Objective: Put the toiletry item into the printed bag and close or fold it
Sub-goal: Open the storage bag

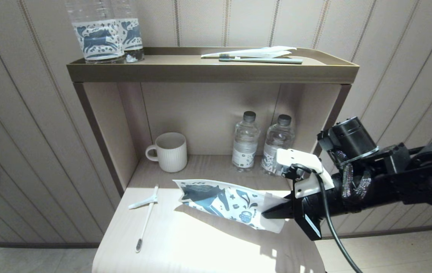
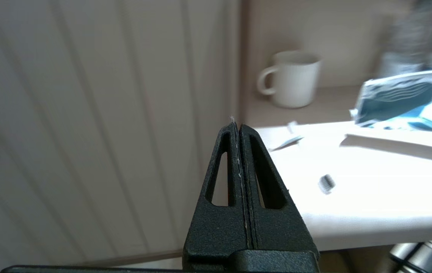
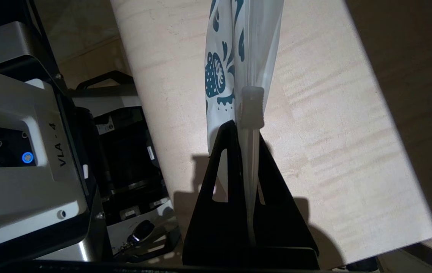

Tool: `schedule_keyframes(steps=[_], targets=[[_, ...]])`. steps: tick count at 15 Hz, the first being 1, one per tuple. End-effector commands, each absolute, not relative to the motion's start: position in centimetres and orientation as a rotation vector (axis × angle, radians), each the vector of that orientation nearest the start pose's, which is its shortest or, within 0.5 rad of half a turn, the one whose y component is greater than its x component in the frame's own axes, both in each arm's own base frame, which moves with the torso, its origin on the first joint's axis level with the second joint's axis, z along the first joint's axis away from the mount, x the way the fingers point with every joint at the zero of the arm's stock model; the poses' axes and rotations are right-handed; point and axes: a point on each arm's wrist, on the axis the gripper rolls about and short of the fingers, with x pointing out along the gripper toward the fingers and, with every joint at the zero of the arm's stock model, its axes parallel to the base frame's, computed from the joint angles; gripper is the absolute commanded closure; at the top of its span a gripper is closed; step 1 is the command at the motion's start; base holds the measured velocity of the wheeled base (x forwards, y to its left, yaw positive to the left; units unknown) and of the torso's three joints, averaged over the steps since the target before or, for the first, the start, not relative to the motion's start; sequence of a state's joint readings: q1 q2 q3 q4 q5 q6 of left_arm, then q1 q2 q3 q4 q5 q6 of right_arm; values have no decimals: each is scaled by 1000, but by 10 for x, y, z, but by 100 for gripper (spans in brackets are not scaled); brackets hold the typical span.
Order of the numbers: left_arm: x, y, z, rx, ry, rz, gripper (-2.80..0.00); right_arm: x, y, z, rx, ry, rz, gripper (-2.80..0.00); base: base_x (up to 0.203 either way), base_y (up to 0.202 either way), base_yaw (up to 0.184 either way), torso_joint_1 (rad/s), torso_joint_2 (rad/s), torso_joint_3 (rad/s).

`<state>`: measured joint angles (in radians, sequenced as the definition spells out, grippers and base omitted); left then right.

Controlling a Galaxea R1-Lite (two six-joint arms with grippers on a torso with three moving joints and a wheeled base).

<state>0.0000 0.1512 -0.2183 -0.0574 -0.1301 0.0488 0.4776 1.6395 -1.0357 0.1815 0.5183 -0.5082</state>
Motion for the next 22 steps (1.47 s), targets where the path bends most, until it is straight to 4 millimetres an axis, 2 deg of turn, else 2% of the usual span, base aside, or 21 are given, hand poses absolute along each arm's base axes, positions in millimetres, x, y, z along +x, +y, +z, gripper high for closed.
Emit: schedule_keyframes(steps=[1, 4, 6, 7, 9, 12, 15, 19, 22], targets=[[-5, -4, 177, 49, -40, -172, 0, 225, 135, 211, -429, 505, 1131, 0, 0, 0, 0, 0, 0, 0], [30, -8, 233, 26, -6, -355, 0, 207, 135, 226, -421, 507, 1133, 0, 0, 0, 0, 0, 0, 0], [49, -13, 274, -31, -18, -625, 0, 200, 138, 230, -401, 518, 1151, 0, 0, 0, 0, 0, 0, 0], [57, -16, 290, -89, 4, -774, 0, 198, 141, 232, -373, 531, 1154, 0, 0, 0, 0, 0, 0, 0], [75, -21, 305, -145, 59, -942, 0, 195, 150, 238, -321, 545, 1162, 0, 0, 0, 0, 0, 0, 0], [110, -38, 316, -177, 147, -1104, 0, 186, 157, 246, -333, 615, 1204, 0, 0, 0, 0, 0, 0, 0], [134, -68, 319, -140, 218, -1273, 0, 177, 160, 253, -354, 621, 1235, 0, 0, 0, 0, 0, 0, 0], [130, -92, 297, 133, 238, -1462, 0, 169, 158, 259, -431, 675, 1279, 0, 0, 0, 0, 0, 0, 0], [132, -120, 285, 263, 306, -1518, 0, 163, 171, 263, -479, 679, 1346, 0, 0, 0, 0, 0, 0, 0]])
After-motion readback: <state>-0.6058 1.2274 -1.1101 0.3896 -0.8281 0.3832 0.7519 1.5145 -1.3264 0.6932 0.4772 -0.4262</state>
